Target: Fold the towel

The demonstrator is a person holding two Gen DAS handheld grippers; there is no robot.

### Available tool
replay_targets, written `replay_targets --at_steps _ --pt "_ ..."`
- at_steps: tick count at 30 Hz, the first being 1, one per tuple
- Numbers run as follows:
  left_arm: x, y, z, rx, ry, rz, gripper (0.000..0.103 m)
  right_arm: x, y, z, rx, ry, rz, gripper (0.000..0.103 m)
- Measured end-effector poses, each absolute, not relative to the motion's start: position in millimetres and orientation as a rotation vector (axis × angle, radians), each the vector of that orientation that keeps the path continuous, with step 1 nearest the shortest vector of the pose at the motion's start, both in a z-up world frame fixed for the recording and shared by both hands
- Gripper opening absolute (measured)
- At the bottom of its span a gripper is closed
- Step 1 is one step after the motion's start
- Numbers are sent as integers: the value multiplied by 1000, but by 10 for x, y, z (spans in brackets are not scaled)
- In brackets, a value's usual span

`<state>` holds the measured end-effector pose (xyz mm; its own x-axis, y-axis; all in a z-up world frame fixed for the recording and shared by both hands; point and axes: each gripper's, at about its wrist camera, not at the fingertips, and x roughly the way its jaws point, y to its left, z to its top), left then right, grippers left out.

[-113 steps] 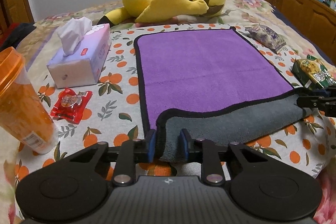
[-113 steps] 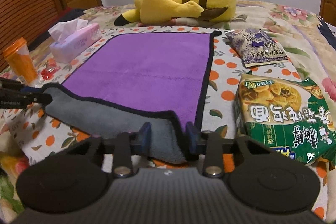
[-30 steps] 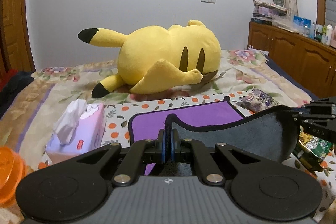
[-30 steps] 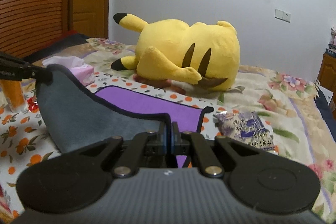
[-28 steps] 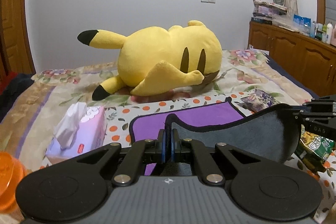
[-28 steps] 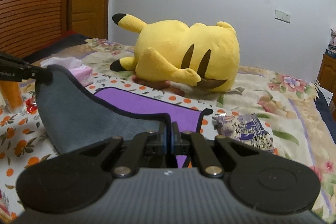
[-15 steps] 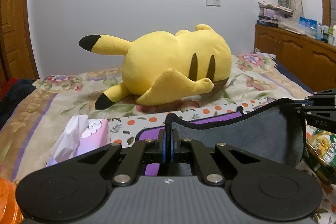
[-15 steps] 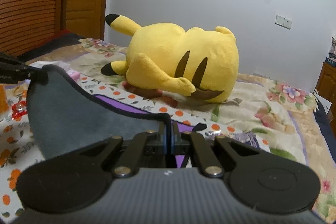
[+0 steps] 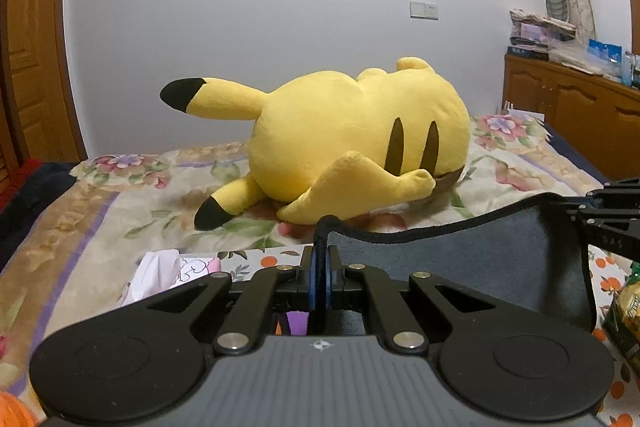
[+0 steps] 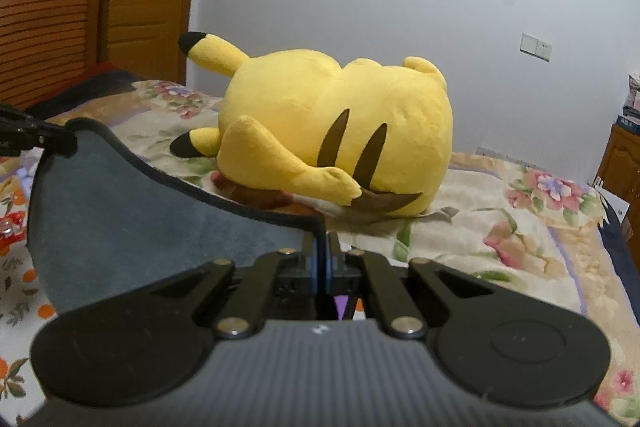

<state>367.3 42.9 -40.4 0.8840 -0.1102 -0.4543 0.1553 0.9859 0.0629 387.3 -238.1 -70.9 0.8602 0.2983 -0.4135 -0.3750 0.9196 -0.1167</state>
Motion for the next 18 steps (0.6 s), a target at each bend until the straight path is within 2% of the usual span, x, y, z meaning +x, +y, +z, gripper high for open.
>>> replay_targets --at_steps 12,18 --pt "3887 362 -503 121 438 -88 5 4171 -2262 -733 -265 394 332 4" --pt "4055 365 -635 93 451 -49 5 4355 -2168 -909 -299 458 316 4"
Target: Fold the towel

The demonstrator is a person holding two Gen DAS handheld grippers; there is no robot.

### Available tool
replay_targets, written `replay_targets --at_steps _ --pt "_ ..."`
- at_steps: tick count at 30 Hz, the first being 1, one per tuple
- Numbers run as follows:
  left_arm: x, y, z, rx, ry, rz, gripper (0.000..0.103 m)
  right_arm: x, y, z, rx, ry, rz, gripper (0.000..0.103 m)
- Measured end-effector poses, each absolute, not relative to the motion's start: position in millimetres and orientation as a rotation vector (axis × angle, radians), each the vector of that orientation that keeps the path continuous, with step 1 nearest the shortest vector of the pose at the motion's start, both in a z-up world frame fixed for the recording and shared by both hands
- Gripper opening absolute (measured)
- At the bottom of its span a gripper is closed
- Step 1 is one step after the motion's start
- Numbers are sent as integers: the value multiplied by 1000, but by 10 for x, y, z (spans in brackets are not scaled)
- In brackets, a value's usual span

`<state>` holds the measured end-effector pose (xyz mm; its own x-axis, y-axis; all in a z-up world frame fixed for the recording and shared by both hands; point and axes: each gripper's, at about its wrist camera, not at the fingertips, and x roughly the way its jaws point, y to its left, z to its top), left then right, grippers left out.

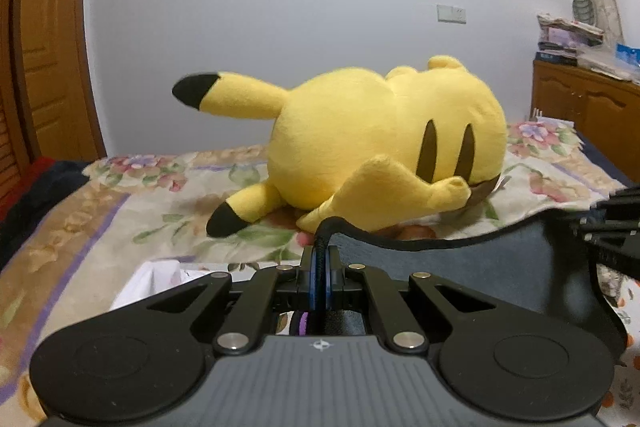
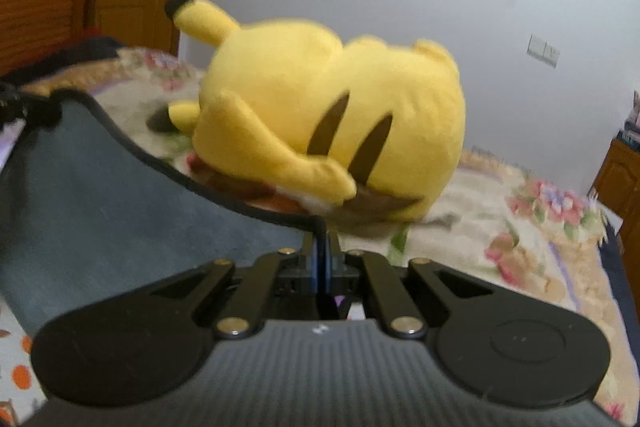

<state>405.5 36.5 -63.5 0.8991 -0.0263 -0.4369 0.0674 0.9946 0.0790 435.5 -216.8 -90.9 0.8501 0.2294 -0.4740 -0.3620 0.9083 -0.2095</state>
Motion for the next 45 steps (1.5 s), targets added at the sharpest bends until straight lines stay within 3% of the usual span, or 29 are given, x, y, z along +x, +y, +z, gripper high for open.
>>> replay_targets --at_steps 19,22,27,32,35,43,45 --pt "4356 323 -1106 162 525 0 8 4539 -2106 -1316 -285 560 261 5" --pt "4368 318 -1127 165 535 -7 8 4539 -2096 -1294 -277 559 255 10" --pt "4322 283 -1146 175 534 -13 40 4493 -2112 -1252 -260 558 258 14" --pt "4199 227 -1149 184 551 -44 45 4351 -2110 -1197 -217 562 290 17" --pt "4083 214 -1141 178 556 -58 51 4208 -2120 -1174 -181 561 315 42" --pt "3755 185 -1121 173 587 -85 58 3862 -2170 -1218 -123 595 322 44" --pt "3676 183 -1102 161 594 -92 65 3793 -2194 -1221 -107 602 316 48"
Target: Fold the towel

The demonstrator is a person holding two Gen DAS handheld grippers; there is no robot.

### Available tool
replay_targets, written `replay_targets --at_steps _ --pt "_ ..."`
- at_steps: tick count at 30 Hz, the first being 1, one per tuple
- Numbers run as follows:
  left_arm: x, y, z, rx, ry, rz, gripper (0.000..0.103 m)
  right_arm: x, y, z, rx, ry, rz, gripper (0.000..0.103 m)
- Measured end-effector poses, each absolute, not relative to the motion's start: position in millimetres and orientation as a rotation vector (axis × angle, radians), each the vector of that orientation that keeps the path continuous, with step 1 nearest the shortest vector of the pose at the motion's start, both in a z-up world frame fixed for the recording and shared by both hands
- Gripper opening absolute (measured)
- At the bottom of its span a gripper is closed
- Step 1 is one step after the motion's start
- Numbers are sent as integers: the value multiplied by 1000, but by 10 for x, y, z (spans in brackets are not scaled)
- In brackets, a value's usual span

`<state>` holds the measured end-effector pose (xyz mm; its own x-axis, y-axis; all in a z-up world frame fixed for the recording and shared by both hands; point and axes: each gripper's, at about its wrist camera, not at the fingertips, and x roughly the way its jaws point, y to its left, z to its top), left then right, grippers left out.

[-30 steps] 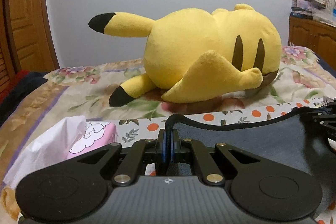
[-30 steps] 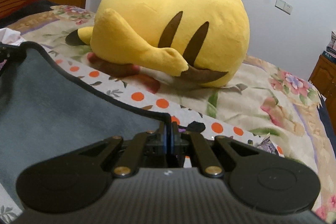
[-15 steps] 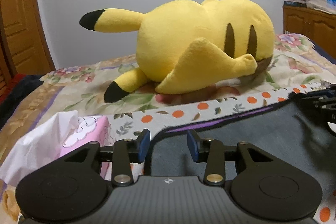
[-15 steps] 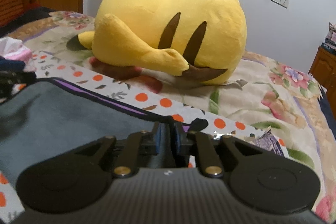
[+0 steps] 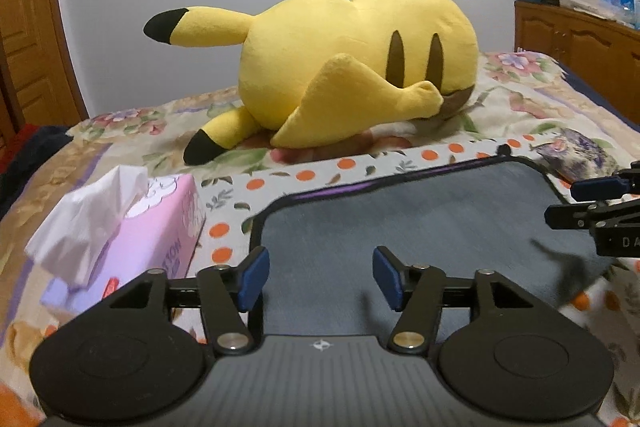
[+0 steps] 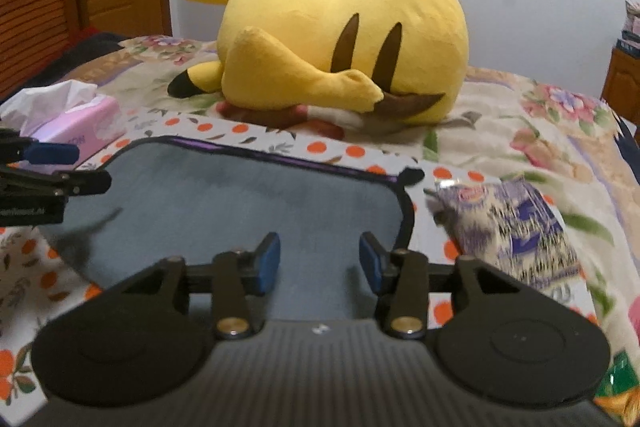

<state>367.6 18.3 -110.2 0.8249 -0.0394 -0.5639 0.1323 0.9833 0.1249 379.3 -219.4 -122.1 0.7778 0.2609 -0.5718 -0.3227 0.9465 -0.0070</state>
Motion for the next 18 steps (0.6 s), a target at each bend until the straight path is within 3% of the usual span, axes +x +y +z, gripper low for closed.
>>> replay_targets --at_steps 7,10,15,18 --pt "3374 126 -1030 172 587 -111 81 3533 -2284 -1154 -56 619 311 54" --pt "3262 110 -999 163 590 -123 85 3417 -2322 -1112 -43 619 302 63" --pt "3087 96 -928 149 599 -128 90 3199 -2384 -1041 -49 604 282 70" --pt "2959 85 -873 144 599 -129 95 3084 -2434 -995 -21 598 276 83"
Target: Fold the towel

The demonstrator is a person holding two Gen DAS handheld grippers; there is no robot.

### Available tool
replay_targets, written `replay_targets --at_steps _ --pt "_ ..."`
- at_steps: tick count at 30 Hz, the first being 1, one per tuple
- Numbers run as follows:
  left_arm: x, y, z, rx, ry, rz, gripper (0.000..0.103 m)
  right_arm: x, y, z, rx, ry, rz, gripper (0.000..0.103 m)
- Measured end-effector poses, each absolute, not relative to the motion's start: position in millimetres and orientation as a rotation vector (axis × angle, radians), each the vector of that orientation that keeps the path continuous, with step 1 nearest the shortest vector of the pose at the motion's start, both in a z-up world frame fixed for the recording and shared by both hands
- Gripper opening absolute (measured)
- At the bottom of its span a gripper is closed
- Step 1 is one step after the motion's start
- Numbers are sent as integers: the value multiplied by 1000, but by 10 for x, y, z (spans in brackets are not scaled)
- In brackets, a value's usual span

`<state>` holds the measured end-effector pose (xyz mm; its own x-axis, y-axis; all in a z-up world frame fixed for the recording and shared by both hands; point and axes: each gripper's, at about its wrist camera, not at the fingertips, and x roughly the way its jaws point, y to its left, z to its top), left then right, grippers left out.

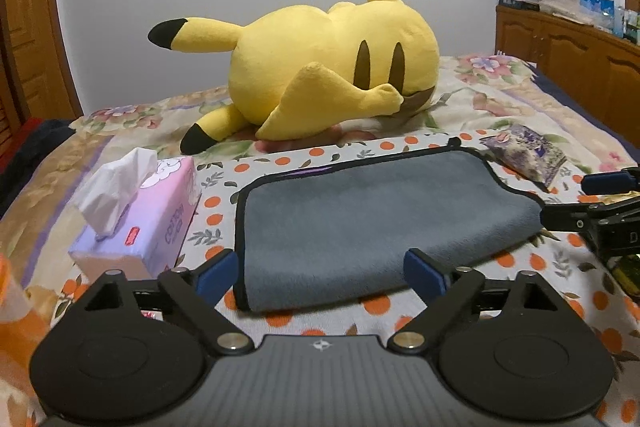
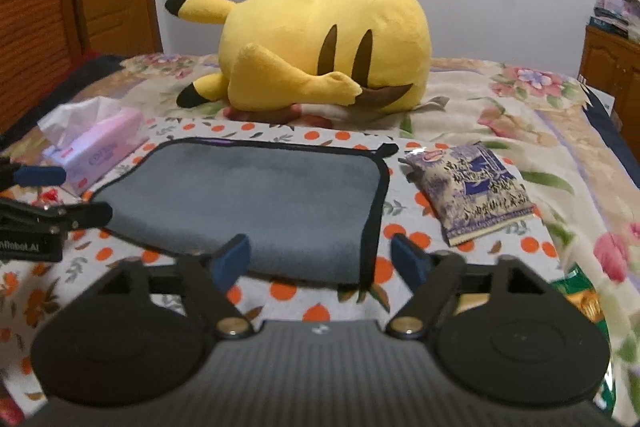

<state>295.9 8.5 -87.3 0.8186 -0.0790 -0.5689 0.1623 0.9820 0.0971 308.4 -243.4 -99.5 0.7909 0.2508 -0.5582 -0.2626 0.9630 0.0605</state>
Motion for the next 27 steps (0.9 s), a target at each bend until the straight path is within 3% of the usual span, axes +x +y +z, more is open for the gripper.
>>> replay_targets --at_steps 5,9,27 --pt "2729 86 -758 136 587 -123 99 2884 -2481 -907 -9 585 263 99" --pt "2547 77 -636 129 583 -126 100 2712 -2507 -830 -14 571 266 103" --pt "1768 95 0 103 567 -68 103 1999 -2659 -249 21 518 237 103"
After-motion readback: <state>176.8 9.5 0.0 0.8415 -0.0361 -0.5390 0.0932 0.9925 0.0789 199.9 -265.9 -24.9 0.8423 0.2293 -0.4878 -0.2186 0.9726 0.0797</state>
